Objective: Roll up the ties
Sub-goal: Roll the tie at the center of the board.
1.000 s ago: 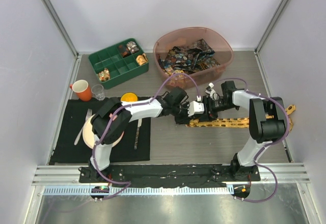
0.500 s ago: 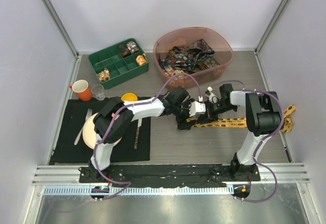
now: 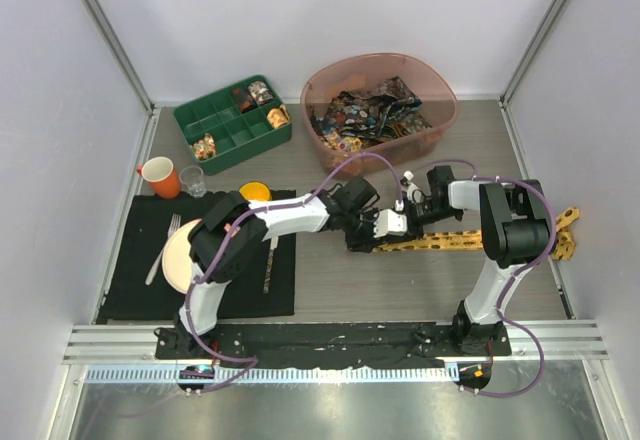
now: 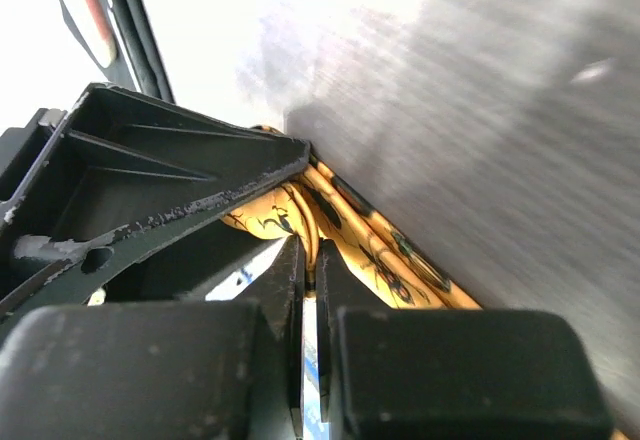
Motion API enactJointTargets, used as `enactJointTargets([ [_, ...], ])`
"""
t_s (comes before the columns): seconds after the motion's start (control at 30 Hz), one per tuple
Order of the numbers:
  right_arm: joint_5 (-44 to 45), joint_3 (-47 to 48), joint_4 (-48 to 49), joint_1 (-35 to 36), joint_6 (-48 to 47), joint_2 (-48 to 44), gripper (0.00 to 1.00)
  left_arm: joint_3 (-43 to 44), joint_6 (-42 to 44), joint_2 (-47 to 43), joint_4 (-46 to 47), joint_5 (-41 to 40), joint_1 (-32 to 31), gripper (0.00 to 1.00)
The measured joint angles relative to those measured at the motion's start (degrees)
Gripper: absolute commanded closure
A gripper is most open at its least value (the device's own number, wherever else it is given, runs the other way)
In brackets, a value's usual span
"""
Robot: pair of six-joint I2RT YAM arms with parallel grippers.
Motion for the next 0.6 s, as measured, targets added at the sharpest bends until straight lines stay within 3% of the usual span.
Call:
enactJointTargets([
  [0.17,-1.0,-1.2,0.3,2.1,1.5,0.0,0.84,-3.5,1.4,-2.8,-1.2,-0.9,0.0,0.66],
  [0.23,-1.1,-1.2,0.5,2.5,1.8,0.0,0.73,-4.0,1.9,-3.3,-1.5,-1.2,0.1,0.66],
  [0.33,-0.9,-1.2,0.5,2.6,2.3,0.0,0.68,-4.1,2.2,-3.3,-1.6,-1.2,0.2,0.67],
  [0.43,-0.7,-0.7,-0.3,2.6,2.3,0.0,0.69,-4.1,2.3,-3.3,-1.6,-1.2,0.2,0.67],
  [0.6,-0.3,0.2,-1.2,2.5,2.3,-0.1,0.81,-4.1,2.3,-3.3,-1.7,-1.2,0.2,0.67],
])
